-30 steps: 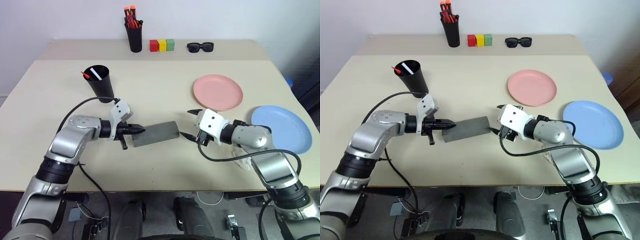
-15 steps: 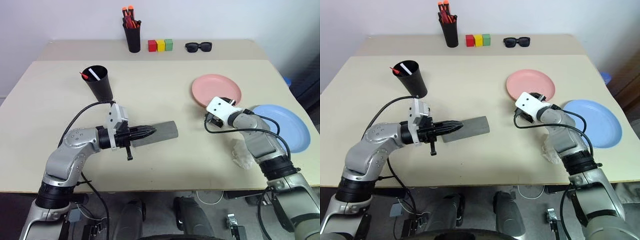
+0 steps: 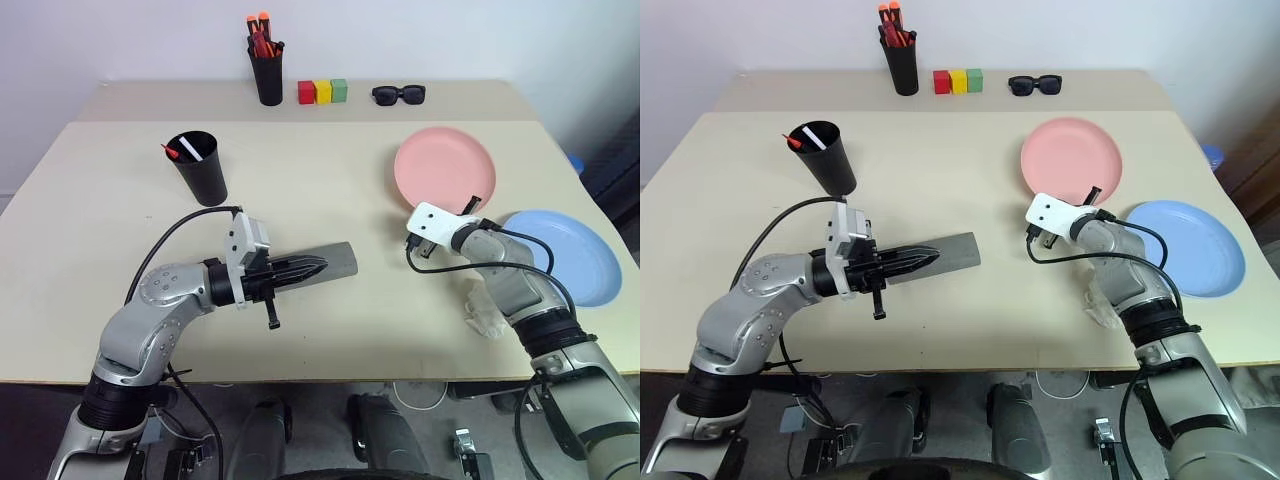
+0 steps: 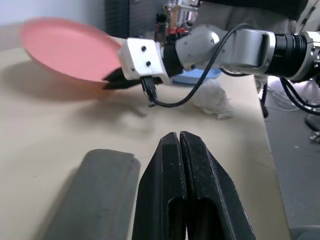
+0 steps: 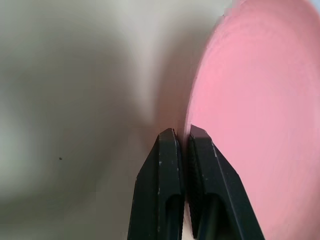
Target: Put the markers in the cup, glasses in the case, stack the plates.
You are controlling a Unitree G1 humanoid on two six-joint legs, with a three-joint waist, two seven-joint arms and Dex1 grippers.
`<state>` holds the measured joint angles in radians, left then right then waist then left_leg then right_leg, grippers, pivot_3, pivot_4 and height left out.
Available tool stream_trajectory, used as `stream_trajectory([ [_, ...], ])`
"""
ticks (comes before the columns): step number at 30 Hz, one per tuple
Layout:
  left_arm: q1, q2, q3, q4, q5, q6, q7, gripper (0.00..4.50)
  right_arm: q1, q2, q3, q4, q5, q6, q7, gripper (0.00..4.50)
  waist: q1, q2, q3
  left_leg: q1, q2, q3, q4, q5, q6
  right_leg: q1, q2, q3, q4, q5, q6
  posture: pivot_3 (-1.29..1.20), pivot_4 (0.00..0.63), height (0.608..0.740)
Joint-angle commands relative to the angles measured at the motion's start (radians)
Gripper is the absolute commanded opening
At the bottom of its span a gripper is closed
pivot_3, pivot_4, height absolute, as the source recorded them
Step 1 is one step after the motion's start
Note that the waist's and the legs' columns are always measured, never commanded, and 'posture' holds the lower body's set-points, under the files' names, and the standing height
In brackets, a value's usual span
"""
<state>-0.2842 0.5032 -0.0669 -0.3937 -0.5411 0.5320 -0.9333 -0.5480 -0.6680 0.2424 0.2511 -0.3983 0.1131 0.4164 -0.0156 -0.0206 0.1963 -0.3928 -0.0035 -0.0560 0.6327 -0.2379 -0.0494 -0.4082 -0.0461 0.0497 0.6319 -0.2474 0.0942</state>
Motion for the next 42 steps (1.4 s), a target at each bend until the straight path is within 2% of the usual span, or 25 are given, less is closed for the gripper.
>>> stream_trajectory([
  [1,-0.031,-0.014,-0.02,0.001,-0.008,-0.022,-0.009,0.0,0.083,-0.101,-0.148,-0.197,0.059,0.039,0.065,0.05,0.006,0.0,0.0,0.0,0.0,0.0,0.0,0.0,0.0,0.0,0.0,0.0,0.0,0.0,0.0,0.0,0.15,0.74],
  [3,-0.034,-0.016,-0.022,0.008,-0.011,-0.025,-0.018,0.0,0.132,-0.131,-0.191,-0.267,0.084,0.073,0.098,0.05,0.006,0.0,0.0,-0.001,-0.001,-0.001,0.0,0.0,0.0,0.001,-0.001,0.0,0.0,0.0,0.001,0.0,0.15,0.74],
  [6,-0.062,-0.022,-0.069,0.051,0.002,-0.055,-0.076,0.0,0.332,-0.249,-0.388,-0.433,0.144,0.141,0.206,0.05,0.009,0.001,0.0,0.0,-0.001,-0.001,0.0,0.0,0.0,0.001,-0.001,0.0,-0.001,-0.001,0.0,0.0,0.15,0.74],
  [8,-0.085,-0.029,-0.109,0.077,0.022,-0.08,-0.111,0.0,0.442,-0.28,-0.492,-0.504,0.164,0.191,0.247,0.05,0.006,0.001,0.0,0.0,-0.001,-0.001,0.0,0.0,0.0,0.001,-0.001,0.0,-0.001,-0.002,-0.001,0.0,0.15,0.74],
  [13,-0.153,-0.087,-0.184,0.15,0.056,-0.135,-0.154,0.0,0.693,-0.291,-0.671,-0.611,0.158,0.267,0.302,0.05,-0.002,0.002,-0.001,0.002,0.0,0.001,0.001,0.0,0.0,0.003,0.0,0.001,-0.001,-0.002,-0.002,0.0,0.15,0.74],
  [17,-0.204,-0.136,-0.208,0.214,0.082,-0.165,-0.157,0.0,0.769,-0.265,-0.719,-0.619,0.182,0.287,0.3,0.05,-0.005,0.002,-0.001,0.002,0.0,0.002,0.002,0.0,0.0,0.003,0.001,0.001,0.0,-0.002,-0.002,0.0,0.15,0.74],
  [21,-0.224,-0.157,-0.206,0.242,0.112,-0.181,-0.136,0.0,0.783,-0.249,-0.727,-0.598,0.209,0.266,0.295,1.51,-0.003,0.003,-0.001,0.002,0.0,0.002,0.002,0.0,0.001,0.003,0.001,0.001,0.0,-0.002,-0.001,0.0,0.15,0.74],
  [23,-0.223,-0.158,-0.205,0.243,0.124,-0.186,-0.125,0.0,0.786,-0.247,-0.731,-0.585,0.21,0.243,0.281,2.47,0.001,0.002,-0.001,0.002,0.0,0.001,0.002,0.0,0.001,0.003,0.001,0.001,0.0,-0.002,-0.002,0.0,0.15,0.74],
  [24,-0.22,-0.158,-0.204,0.243,0.129,-0.188,-0.123,0.0,0.786,-0.245,-0.733,-0.58,0.21,0.232,0.274,3.11,0.002,0.002,-0.001,0.002,0.0,0.001,0.002,0.0,0.001,0.003,0.001,0.001,0.0,-0.002,-0.002,0.0,0.15,0.74],
  [27,-0.209,-0.153,-0.206,0.236,0.136,-0.188,-0.121,0.0,0.785,-0.24,-0.742,-0.568,0.233,0.208,0.273,4.45,0.002,0.002,-0.001,0.001,0.0,0.001,0.002,0.0,0.001,0.003,0.0,0.001,0.0,-0.002,-0.001,0.0,0.15,0.74],
  [30,-0.201,-0.151,-0.208,0.231,0.144,-0.19,-0.119,0.0,0.778,-0.222,-0.768,-0.584,0.296,0.227,0.296,4.45,0.003,0.002,-0.001,0.001,0.0,0.001,0.002,0.0,0.001,0.003,0.0,0.001,0.0,-0.002,-0.001,0.0,0.15,0.74],
  [35,-0.21,-0.155,-0.209,0.245,0.151,-0.193,-0.116,0.0,0.766,-0.152,-0.835,-0.731,0.533,0.395,0.385,4.45,0.001,0.002,-0.001,0.001,0.0,0.001,0.002,0.0,0.001,0.003,0.001,0.001,0.0,-0.002,-0.001,0.0,0.15,0.74],
  [39,-0.216,-0.161,-0.208,0.26,0.159,-0.2,-0.116,0.0,0.805,-0.109,-0.81,-0.838,0.644,0.495,0.407,4.45,0.003,0.002,-0.001,0.001,0.0,0.0,0.002,0.0,0.001,0.003,0.001,0.001,0.0,-0.002,-0.001,0.0,0.15,0.74],
  [42,-0.208,-0.161,-0.209,0.249,0.161,-0.198,-0.111,0.0,0.821,-0.082,-0.732,-0.862,0.63,0.525,0.36,4.45,0.004,0.002,-0.001,0.001,0.0,0.0,0.003,0.0,0.001,0.003,0.001,0.001,0.0,-0.002,-0.001,0.0,0.15,0.74],
])
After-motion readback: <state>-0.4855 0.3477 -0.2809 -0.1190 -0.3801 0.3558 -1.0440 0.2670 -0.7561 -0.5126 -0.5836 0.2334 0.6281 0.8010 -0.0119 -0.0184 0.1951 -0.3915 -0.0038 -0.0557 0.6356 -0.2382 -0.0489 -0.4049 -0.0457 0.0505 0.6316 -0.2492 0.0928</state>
